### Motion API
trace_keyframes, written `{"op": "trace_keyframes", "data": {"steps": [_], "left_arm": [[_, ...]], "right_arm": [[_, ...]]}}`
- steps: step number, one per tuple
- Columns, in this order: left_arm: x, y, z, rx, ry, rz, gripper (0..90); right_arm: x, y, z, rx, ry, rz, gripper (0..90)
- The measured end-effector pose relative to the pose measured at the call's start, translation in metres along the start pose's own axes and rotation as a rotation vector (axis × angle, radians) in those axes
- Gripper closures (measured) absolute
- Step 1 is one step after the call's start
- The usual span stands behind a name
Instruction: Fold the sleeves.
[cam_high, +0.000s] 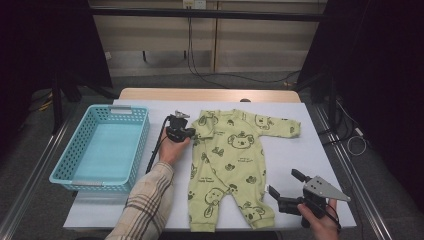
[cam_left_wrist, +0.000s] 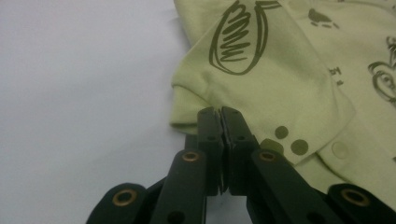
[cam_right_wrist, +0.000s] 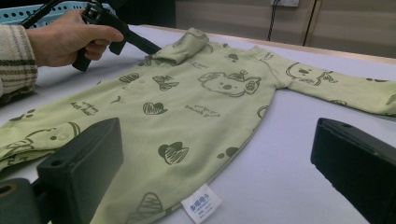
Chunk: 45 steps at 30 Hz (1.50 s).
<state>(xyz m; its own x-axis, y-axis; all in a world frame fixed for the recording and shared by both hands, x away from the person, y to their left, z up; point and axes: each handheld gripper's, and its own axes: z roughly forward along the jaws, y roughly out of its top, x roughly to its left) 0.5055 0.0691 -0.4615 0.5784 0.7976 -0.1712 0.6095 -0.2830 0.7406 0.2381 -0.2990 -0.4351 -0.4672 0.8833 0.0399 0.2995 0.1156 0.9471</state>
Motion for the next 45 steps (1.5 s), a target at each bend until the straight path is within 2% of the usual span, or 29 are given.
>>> {"op": "trace_keyframes", "data": {"steps": [1, 2, 4, 6, 7, 8, 9, 11, 12, 13, 15, 19, 20, 21, 23, 24, 25, 26, 27, 28, 31, 32, 35, 36, 39, 40, 43, 44, 45], "left_arm": [[0.001, 0.000, 0.000, 0.006, -0.001, 0.005, 87.8], [0.002, 0.001, -0.002, 0.023, 0.004, 0.036, 87.9], [0.002, 0.002, -0.003, 0.024, 0.007, 0.032, 88.2], [0.001, 0.003, -0.006, 0.008, 0.001, 0.032, 88.3], [-0.003, 0.004, -0.006, -0.024, 0.016, 0.013, 88.3], [-0.006, 0.005, -0.007, -0.036, 0.031, 0.036, 88.3], [-0.005, 0.006, -0.011, -0.008, 0.033, 0.084, 88.3], [-0.005, 0.008, -0.014, -0.019, 0.029, 0.090, 88.3], [-0.007, 0.009, -0.015, -0.034, 0.033, 0.076, 88.3], [-0.007, 0.010, -0.017, -0.029, 0.031, 0.097, 88.3], [-0.009, 0.010, -0.020, -0.048, 0.046, 0.104, 88.3], [-0.014, 0.014, -0.026, -0.088, 0.035, 0.114, 88.2], [-0.017, 0.014, -0.027, -0.114, 0.031, 0.086, 88.3], [-0.016, 0.015, -0.029, -0.105, 0.030, 0.118, 88.3], [-0.019, 0.017, -0.031, -0.143, 0.019, 0.085, 88.3], [-0.017, 0.018, -0.034, -0.129, 0.016, 0.120, 88.3], [-0.018, 0.018, -0.035, -0.136, 0.010, 0.120, 88.3], [-0.019, 0.019, -0.037, -0.147, 0.002, 0.112, 88.3], [-0.023, 0.019, -0.036, -0.191, -0.016, 0.066, 88.3], [-0.021, 0.021, -0.040, -0.164, -0.012, 0.115, 88.3], [-0.028, 0.023, -0.039, -0.218, -0.018, 0.055, 88.3], [-0.030, 0.024, -0.038, -0.221, -0.016, 0.053, 88.3], [-0.030, 0.026, -0.041, -0.190, -0.019, 0.108, 88.3], [-0.034, 0.027, -0.039, -0.226, -0.024, 0.068, 88.3], [-0.035, 0.031, -0.043, -0.206, -0.021, 0.112, 88.3], [-0.038, 0.032, -0.042, -0.230, -0.027, 0.088, 88.3], [-0.039, 0.038, -0.046, -0.208, -0.028, 0.135, 88.3], [-0.043, 0.040, -0.045, -0.230, -0.029, 0.114, 88.3], [-0.046, 0.041, -0.045, -0.234, -0.031, 0.116, 88.3]], "right_arm": [[0.000, 0.000, 0.000, 0.000, 0.001, 0.003, 1.9], [0.000, 0.000, 0.000, 0.000, 0.001, 0.003, 1.9], [0.000, 0.000, 0.000, 0.000, 0.000, 0.003, 1.9], [0.000, 0.000, -0.001, 0.000, -0.001, 0.005, 1.9], [0.000, 0.000, -0.001, -0.001, -0.001, 0.004, 1.9], [0.000, 0.000, -0.001, -0.001, -0.001, 0.005, 1.9], [0.000, 0.000, -0.001, -0.001, -0.001, 0.006, 1.9], [0.000, 0.000, 0.000, 0.000, -0.001, 0.004, 1.9], [0.000, 0.000, 0.000, -0.001, -0.001, 0.002, 1.9], [0.000, 0.000, 0.000, -0.002, -0.002, 0.004, 1.9], [0.001, 0.000, -0.001, -0.004, -0.002, 0.004, 1.9], [0.001, 0.000, -0.001, -0.010, -0.005, 0.015, 1.9], [0.001, 0.000, -0.001, -0.008, -0.006, 0.017, 1.9], [0.001, 0.000, -0.001, -0.008, -0.005, 0.016, 1.9], [0.002, 0.001, -0.002, -0.014, -0.002, 0.021, 1.9], [0.001, 0.001, -0.002, -0.016, -0.003, 0.020, 1.9], [0.001, 0.001, -0.002, -0.017, -0.004, 0.019, 1.9], [0.001, 0.001, -0.002, -0.018, -0.003, 0.019, 1.9], [0.001, 0.001, -0.002, -0.017, -0.004, 0.020, 1.9], [0.000, 0.001, -0.002, -0.014, -0.005, 0.005, 1.9], [0.001, 0.001, -0.002, -0.017, -0.006, 0.012, 1.9], [0.001, 0.001, -0.002, -0.015, -0.005, 0.008, 1.9], [0.000, 0.001, -0.002, -0.016, -0.005, 0.007, 1.9], [0.000, 0.001, -0.002, -0.016, -0.006, 0.006, 1.9], [0.001, 0.001, -0.002, -0.020, 0.000, 0.022, 1.9], [0.001, 0.001, -0.002, -0.020, -0.001, 0.016, 1.9], [0.000, 0.000, -0.002, -0.020, -0.003, 0.007, 1.9], [0.000, 0.000, -0.002, -0.020, -0.003, 0.009, 1.9], [0.000, 0.001, -0.002, -0.021, -0.003, 0.006, 1.9]]}}
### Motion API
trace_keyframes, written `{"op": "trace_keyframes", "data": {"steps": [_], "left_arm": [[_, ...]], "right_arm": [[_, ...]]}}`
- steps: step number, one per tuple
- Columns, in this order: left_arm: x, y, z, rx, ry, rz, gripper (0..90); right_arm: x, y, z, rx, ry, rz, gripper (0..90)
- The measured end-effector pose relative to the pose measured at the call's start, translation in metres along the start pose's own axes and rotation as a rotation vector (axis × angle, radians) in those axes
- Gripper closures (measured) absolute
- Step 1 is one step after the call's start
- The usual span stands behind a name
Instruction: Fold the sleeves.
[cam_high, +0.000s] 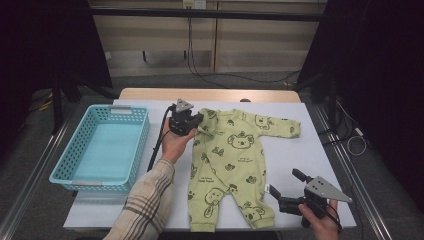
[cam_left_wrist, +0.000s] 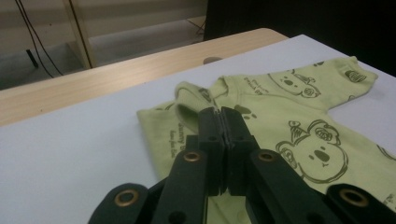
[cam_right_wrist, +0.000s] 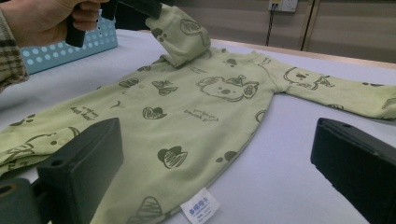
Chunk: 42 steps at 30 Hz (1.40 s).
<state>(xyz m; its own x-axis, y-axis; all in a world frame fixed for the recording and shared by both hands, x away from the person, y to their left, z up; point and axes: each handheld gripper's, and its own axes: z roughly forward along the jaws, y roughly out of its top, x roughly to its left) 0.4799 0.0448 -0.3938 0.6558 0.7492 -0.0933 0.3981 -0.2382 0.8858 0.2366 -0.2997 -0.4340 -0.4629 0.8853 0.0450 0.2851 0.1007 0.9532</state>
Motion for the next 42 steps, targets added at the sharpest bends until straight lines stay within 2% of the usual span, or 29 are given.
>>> {"op": "trace_keyframes", "data": {"steps": [2, 3, 4, 12, 20, 21, 30, 31, 35, 36, 42], "left_arm": [[-0.004, 0.004, 0.001, -0.008, -0.008, 0.005, 88.3], [-0.004, 0.006, 0.000, 0.014, -0.008, 0.040, 88.3], [-0.007, 0.007, 0.003, -0.013, -0.015, 0.009, 88.3], [-0.022, 0.014, 0.008, -0.029, -0.059, 0.035, 88.3], [-0.032, 0.014, 0.021, -0.012, -0.078, 0.025, 88.3], [-0.033, 0.014, 0.022, -0.008, -0.080, 0.027, 88.3], [-0.043, 0.012, 0.035, 0.011, -0.102, 0.057, 88.2], [-0.044, 0.011, 0.036, 0.012, -0.104, 0.057, 88.2], [-0.049, 0.013, 0.039, 0.028, -0.118, 0.084, 88.2], [-0.050, 0.014, 0.040, 0.026, -0.121, 0.080, 88.1], [-0.054, 0.008, 0.047, 0.056, -0.116, 0.093, 88.0]], "right_arm": [[0.000, 0.000, 0.000, 0.000, -0.002, 0.000, 1.9], [0.000, 0.000, 0.000, 0.000, -0.001, 0.001, 1.9], [0.000, 0.000, 0.000, 0.001, -0.002, 0.001, 1.9], [0.000, 0.000, -0.001, -0.002, 0.001, 0.004, 1.9], [0.000, 0.000, 0.000, 0.001, -0.002, 0.000, 1.9], [0.001, 0.000, 0.000, -0.001, -0.002, 0.013, 1.9], [0.000, 0.000, 0.000, 0.000, 0.006, -0.003, 1.9], [0.001, 0.000, 0.000, -0.001, 0.003, 0.011, 1.9], [0.001, 0.000, 0.000, -0.005, 0.009, 0.011, 1.9], [0.001, 0.000, 0.000, -0.004, 0.008, 0.011, 1.9], [0.001, 0.000, 0.000, -0.003, 0.007, 0.009, 1.9]]}}
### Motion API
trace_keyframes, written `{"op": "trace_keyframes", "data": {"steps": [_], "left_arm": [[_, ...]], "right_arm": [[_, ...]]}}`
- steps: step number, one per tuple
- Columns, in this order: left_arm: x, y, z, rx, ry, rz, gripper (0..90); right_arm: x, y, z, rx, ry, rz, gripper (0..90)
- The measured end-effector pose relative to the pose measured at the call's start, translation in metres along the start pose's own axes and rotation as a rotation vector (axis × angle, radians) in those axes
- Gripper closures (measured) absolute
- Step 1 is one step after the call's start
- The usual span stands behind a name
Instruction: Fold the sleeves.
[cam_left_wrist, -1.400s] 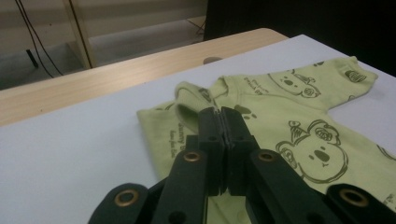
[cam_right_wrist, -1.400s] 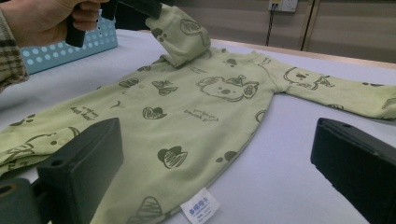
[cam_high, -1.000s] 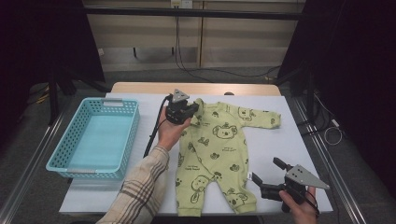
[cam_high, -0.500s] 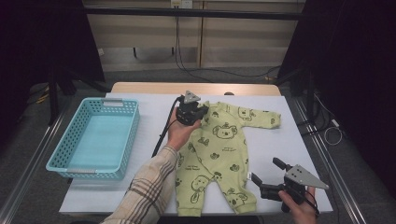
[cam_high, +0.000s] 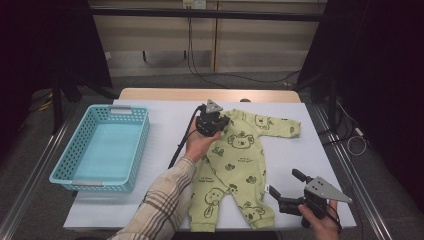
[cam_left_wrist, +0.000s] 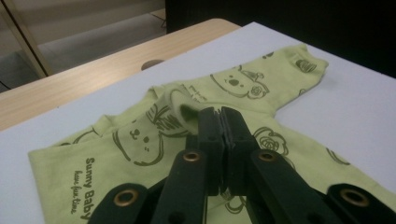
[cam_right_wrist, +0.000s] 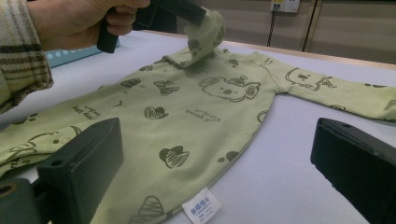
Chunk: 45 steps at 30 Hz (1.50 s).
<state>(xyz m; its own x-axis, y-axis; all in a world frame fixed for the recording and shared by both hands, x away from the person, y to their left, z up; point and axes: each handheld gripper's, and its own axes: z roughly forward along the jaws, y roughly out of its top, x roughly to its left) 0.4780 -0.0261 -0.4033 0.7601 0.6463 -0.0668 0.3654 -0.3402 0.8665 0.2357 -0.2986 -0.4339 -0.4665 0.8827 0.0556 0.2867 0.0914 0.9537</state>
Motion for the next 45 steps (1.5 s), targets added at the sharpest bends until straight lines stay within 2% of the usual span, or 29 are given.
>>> {"op": "trace_keyframes", "data": {"steps": [5, 9, 10, 16, 18, 20, 24, 28, 29, 31, 32, 34, 35, 38, 40, 41, 44, 45], "left_arm": [[-0.003, -0.005, 0.007, 0.010, -0.022, -0.005, 88.0], [-0.007, -0.007, 0.011, 0.016, -0.029, 0.023, 87.6], [-0.007, -0.008, 0.012, 0.021, -0.029, 0.029, 87.6], [-0.008, -0.011, 0.017, 0.027, -0.044, 0.008, 86.4], [-0.007, -0.013, 0.017, 0.014, -0.058, -0.008, 81.2], [-0.006, -0.014, 0.016, 0.020, -0.064, -0.002, 79.7], [-0.002, -0.015, 0.013, 0.015, -0.053, -0.022, 65.1], [0.001, -0.017, 0.007, 0.009, -0.026, -0.030, 46.0], [0.002, -0.017, 0.006, -0.007, -0.013, -0.036, 41.1], [0.005, -0.018, 0.004, -0.009, 0.009, -0.048, 27.9], [0.006, -0.018, 0.003, -0.010, 0.019, -0.037, 22.7], [0.008, -0.019, -0.001, -0.011, 0.040, -0.012, 14.7], [0.008, -0.019, -0.004, -0.019, 0.038, -0.014, 11.4], [0.009, -0.021, -0.013, -0.037, 0.007, -0.045, 5.4], [0.010, -0.024, -0.020, -0.022, 0.026, -0.016, 4.5], [0.011, -0.026, -0.024, -0.031, 0.040, -0.014, 4.5], [0.014, -0.031, -0.036, -0.032, 0.035, -0.027, 5.1], [0.014, -0.033, -0.040, -0.037, 0.025, -0.007, 5.6]], "right_arm": [[0.000, 0.000, 0.000, -0.002, 0.001, 0.001, 2.0], [0.000, 0.000, 0.000, 0.002, 0.002, -0.002, 2.0], [-0.001, -0.001, 0.000, 0.003, 0.001, -0.019, 2.0], [-0.001, -0.001, 0.000, 0.004, 0.002, -0.017, 1.9], [-0.001, -0.001, 0.000, 0.004, 0.002, -0.018, 2.0], [-0.001, 0.000, 0.000, 0.004, 0.003, -0.016, 2.0], [-0.001, 0.000, 0.000, 0.002, 0.004, -0.006, 2.0], [-0.001, 0.000, 0.000, 0.005, 0.003, -0.015, 2.0], [-0.001, 0.000, 0.000, 0.003, 0.004, -0.015, 1.9], [-0.001, 0.000, 0.000, 0.004, 0.004, -0.016, 2.0], [0.000, 0.000, 0.000, 0.000, 0.003, 0.000, 2.0], [-0.001, 0.000, 0.000, 0.000, -0.002, -0.008, 2.0], [-0.002, 0.000, 0.000, 0.000, 0.003, -0.019, 2.0], [-0.003, 0.001, 0.001, 0.011, -0.006, -0.017, 2.0], [-0.004, 0.001, 0.002, 0.019, -0.009, -0.012, 2.1], [-0.005, 0.002, 0.002, 0.020, -0.006, -0.012, 2.1], [-0.006, 0.002, 0.004, 0.029, -0.005, -0.013, 2.3], [-0.006, 0.002, 0.004, 0.033, -0.003, -0.015, 2.2]]}}
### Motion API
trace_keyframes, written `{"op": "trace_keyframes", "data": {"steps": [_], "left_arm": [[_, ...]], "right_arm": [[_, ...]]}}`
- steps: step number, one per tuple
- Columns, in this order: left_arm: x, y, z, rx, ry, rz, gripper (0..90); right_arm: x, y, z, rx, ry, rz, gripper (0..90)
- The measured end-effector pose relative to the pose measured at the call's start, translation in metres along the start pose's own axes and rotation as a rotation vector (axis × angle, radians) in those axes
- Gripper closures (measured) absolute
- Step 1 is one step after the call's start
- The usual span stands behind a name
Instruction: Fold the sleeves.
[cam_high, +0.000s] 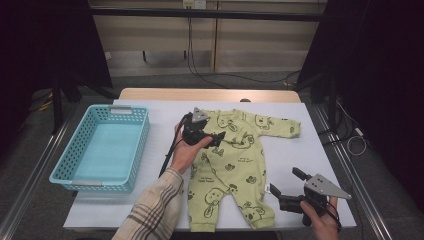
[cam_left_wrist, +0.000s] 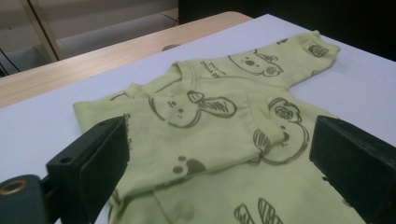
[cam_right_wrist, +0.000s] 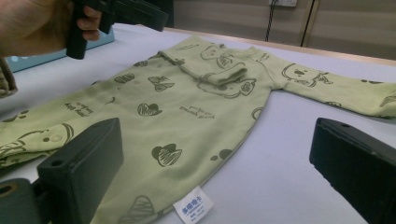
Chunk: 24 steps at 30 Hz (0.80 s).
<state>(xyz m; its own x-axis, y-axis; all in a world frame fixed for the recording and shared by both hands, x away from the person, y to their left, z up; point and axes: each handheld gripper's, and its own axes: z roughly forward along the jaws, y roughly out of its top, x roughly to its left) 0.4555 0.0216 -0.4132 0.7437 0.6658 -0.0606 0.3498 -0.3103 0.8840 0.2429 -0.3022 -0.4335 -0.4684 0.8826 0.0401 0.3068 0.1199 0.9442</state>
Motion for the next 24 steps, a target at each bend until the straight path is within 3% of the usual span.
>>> {"op": "trace_keyframes", "data": {"steps": [1, 4, 9, 13, 17, 24], "left_arm": [[0.001, -0.001, -0.005, 0.007, 0.011, 0.022, 5.5], [0.003, -0.004, -0.016, -0.032, 0.043, 0.010, 5.5], [0.001, -0.009, -0.035, -0.061, 0.071, 0.042, 7.0], [0.003, -0.011, -0.052, -0.097, 0.081, 0.030, 7.0], [0.008, -0.017, -0.064, -0.102, 0.085, 0.030, 6.3], [0.011, -0.024, -0.093, -0.152, 0.071, 0.000, 2.6]], "right_arm": [[0.000, 0.000, 0.000, 0.005, -0.002, 0.002, 2.3], [-0.001, 0.001, 0.002, 0.006, -0.004, 0.009, 2.5], [-0.003, 0.003, 0.005, 0.003, -0.002, -0.005, 2.1], [-0.009, 0.004, 0.007, 0.003, -0.007, -0.015, 1.7], [-0.015, 0.007, 0.009, -0.006, -0.028, -0.004, 2.5], [-0.028, 0.021, 0.008, -0.043, -0.053, -0.013, 3.4]]}}
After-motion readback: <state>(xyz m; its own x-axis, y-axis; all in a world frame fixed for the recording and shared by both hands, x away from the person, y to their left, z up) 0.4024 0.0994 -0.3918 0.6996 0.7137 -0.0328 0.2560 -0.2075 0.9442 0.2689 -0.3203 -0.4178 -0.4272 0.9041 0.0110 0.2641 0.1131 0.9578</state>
